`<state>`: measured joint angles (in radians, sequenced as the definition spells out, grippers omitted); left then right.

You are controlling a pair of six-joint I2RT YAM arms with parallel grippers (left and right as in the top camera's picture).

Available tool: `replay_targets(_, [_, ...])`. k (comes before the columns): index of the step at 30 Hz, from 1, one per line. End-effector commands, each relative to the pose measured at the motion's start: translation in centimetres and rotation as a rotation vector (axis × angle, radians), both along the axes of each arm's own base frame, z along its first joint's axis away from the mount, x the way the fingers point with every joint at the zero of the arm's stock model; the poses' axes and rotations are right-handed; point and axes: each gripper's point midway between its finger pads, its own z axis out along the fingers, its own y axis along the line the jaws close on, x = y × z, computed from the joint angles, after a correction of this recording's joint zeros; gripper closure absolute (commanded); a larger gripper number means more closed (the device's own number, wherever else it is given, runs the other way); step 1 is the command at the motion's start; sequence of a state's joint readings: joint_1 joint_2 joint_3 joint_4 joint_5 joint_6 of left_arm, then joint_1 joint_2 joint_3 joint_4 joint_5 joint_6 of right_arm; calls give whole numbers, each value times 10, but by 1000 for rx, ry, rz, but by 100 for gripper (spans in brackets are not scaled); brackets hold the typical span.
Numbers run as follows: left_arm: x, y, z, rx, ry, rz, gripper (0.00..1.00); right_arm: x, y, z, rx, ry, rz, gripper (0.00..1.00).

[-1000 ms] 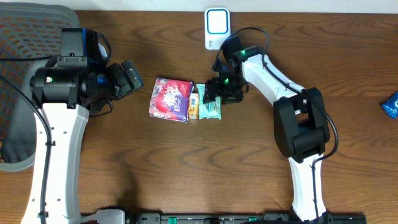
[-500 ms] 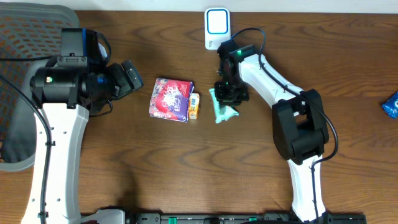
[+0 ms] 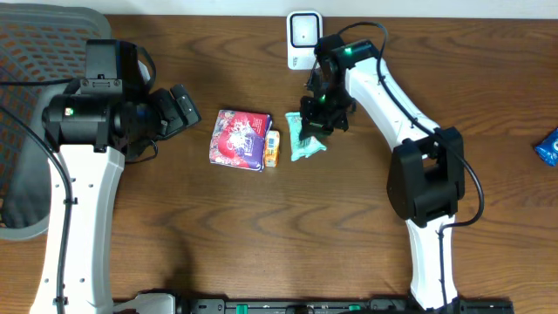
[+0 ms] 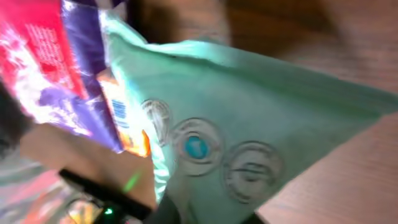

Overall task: Scan the item barcode
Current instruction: 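Lift the green wipes pack toward the scanner with the right gripper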

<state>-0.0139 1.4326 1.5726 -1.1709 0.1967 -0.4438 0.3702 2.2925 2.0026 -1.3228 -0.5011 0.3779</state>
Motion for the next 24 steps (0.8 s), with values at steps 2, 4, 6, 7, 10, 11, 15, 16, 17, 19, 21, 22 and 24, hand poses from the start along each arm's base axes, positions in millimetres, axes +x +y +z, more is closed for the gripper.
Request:
replay_targets(2, [0,2,3,9,-8,-2,2,16,-15,7,36,19,-102,75])
replay_targets(4, [0,2,3,9,-8,-2,2,22,-39,-5,-87,-20,-110,50])
replay_targets(6, [0,2,3,9,-8,-2,2,25,-59,-13,-203,-47,-106,31])
replay_targets(7, [0,2,3,9,-8,-2,2,25,-69,-17,-265,-61,-95,25])
replay_targets(10, [0,2,3,9,-8,-2,2,23,-72,-20,-313,-93,-26,22])
replay_targets(11, [0,2,3,9,-8,-2,2,22,-70,-20,-311,-96,-14,23])
replay_targets(15, [0,2,3,9,-8,-2,2,17,-58,-20,-310,-101,16,42])
replay_targets(16, [0,2,3,9,-8,-2,2,16,-54,-20,-309,-103,28,46])
replay_targets(17, [0,2,3,9,-8,-2,2,14,-51,-20,-309,-105,37,50])
replay_targets(19, [0,2,3,9,-8,-2,2,10,-44,-20,-307,-111,65,60])
replay_targets(21, [0,2,3,9,-8,-2,2,7,-38,-20,-309,-118,91,66])
replay_targets(22, [0,2,3,9,-8,-2,2,5,-34,-20,-315,-121,103,67])
replay_targets(24, [0,2,2,9,-7,-2,2,2,-29,-20,-314,-123,117,66])
